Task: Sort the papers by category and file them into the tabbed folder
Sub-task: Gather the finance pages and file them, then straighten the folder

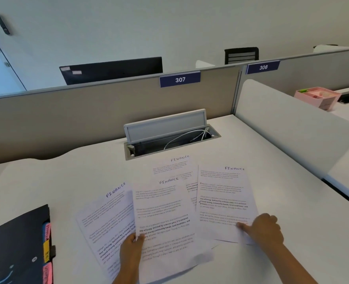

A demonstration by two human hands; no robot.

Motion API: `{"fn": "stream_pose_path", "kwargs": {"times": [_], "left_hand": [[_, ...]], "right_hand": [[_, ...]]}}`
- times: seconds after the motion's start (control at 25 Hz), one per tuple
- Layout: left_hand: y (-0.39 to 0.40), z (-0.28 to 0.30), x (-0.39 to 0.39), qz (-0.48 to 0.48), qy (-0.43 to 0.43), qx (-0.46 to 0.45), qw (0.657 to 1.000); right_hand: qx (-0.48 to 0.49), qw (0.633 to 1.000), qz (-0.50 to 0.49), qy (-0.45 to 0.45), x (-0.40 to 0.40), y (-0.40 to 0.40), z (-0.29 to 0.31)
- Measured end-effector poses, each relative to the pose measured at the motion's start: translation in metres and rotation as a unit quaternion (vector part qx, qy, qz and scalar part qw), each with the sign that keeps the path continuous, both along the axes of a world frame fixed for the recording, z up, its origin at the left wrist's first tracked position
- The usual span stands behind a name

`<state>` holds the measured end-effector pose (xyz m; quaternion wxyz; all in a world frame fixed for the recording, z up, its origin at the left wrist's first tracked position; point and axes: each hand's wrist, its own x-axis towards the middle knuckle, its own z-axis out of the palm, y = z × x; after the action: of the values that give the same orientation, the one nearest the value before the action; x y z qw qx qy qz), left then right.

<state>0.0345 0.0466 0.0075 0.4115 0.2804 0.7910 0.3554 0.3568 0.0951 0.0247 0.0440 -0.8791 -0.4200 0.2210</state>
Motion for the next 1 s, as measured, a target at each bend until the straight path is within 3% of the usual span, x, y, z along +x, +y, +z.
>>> {"fn": "stream_pose_path", "kwargs": {"times": [0.28,0.44,0.56,0.68,0.76,1.0], "left_hand": [[0.000,-0.008,-0.005,0.004,-0.013,-0.006,1.000],[-0.001,-0.005,-0.003,0.015,-0.013,0.003,1.000],[-0.001,-0.008,-0.003,0.014,-0.028,0.000,1.000],[-0.001,-0.010,-0.005,0.017,-0.038,-0.006,0.999],[-0.002,-0.007,-0.004,0.018,-0.048,-0.001,0.999],[-0.006,0.001,-0.005,0.014,-0.084,0.021,0.996]], "right_hand": [[-0.021,0.998,0.032,0.053,0.004,0.004,-0.007],[0.138,0.984,0.022,0.109,0.004,-0.006,0.008],[0.270,0.941,-0.011,0.204,-0.001,-0.011,0.032],[0.324,0.897,-0.067,0.294,-0.012,-0.014,0.048],[0.302,0.887,-0.069,0.341,-0.028,-0.022,0.050],[0.151,0.915,0.015,0.374,-0.083,-0.052,0.021]]}}
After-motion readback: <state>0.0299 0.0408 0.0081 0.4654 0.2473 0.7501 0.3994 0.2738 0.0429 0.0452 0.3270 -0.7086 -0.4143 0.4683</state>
